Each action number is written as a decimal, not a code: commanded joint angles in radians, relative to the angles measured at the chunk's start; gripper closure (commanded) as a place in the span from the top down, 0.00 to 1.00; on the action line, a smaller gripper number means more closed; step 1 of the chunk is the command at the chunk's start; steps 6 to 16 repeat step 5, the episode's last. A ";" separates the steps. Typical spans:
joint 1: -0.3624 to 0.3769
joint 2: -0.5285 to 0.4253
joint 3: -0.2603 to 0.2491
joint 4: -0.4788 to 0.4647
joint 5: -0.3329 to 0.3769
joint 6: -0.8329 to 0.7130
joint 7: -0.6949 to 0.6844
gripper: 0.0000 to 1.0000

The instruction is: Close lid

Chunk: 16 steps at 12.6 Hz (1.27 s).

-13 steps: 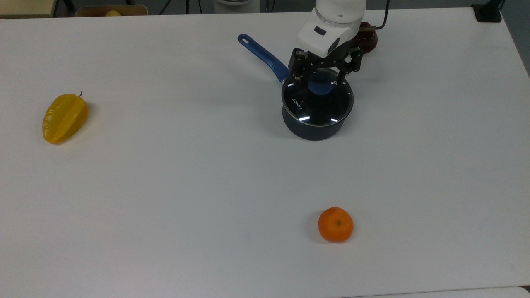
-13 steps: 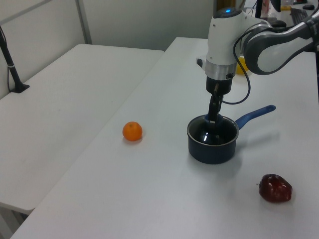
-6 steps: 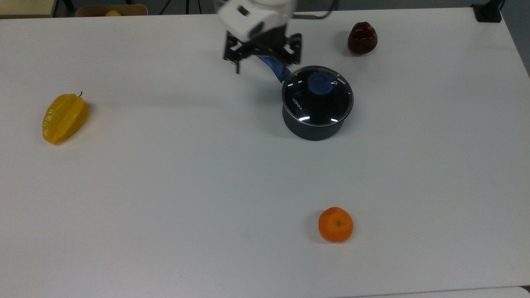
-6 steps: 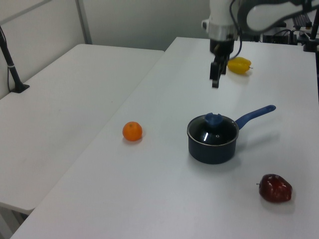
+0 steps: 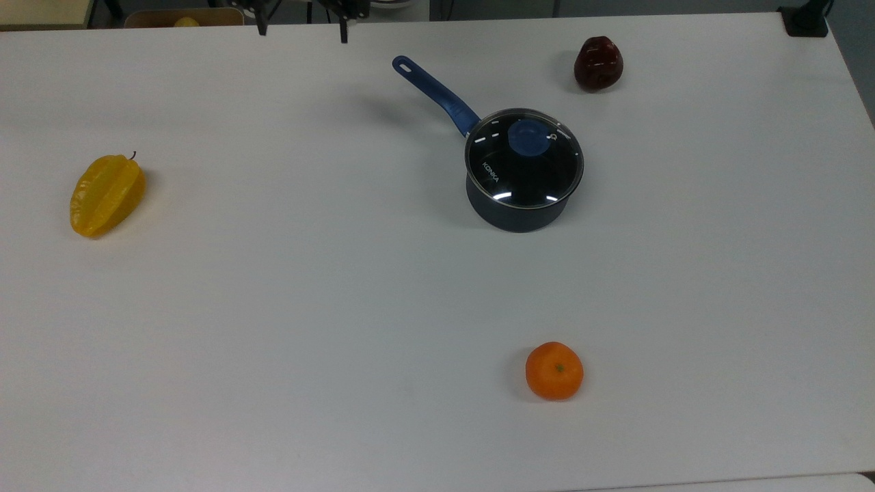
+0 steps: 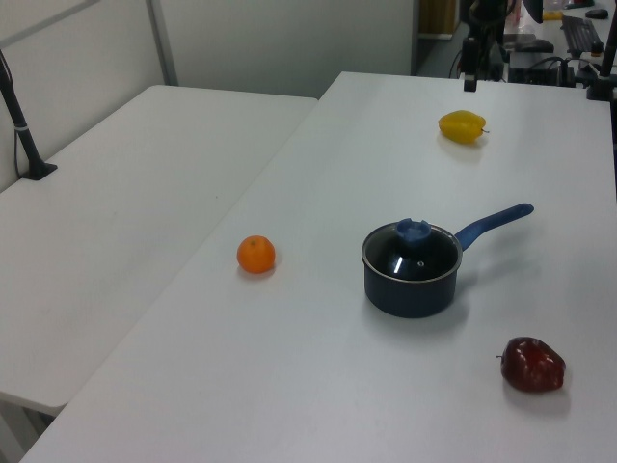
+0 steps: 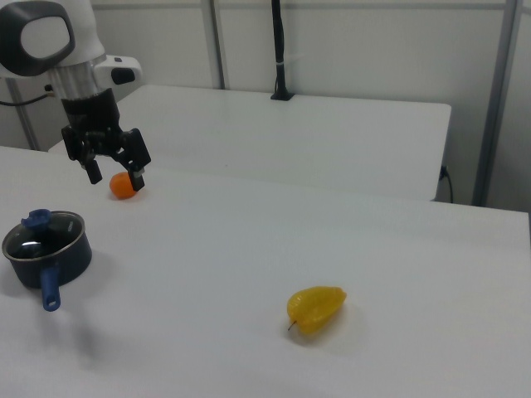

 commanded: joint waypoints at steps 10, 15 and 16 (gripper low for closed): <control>-0.018 -0.019 0.006 0.003 0.010 -0.025 -0.007 1.00; -0.018 -0.019 0.006 0.003 0.010 -0.025 -0.007 1.00; -0.018 -0.019 0.006 0.003 0.010 -0.025 -0.007 1.00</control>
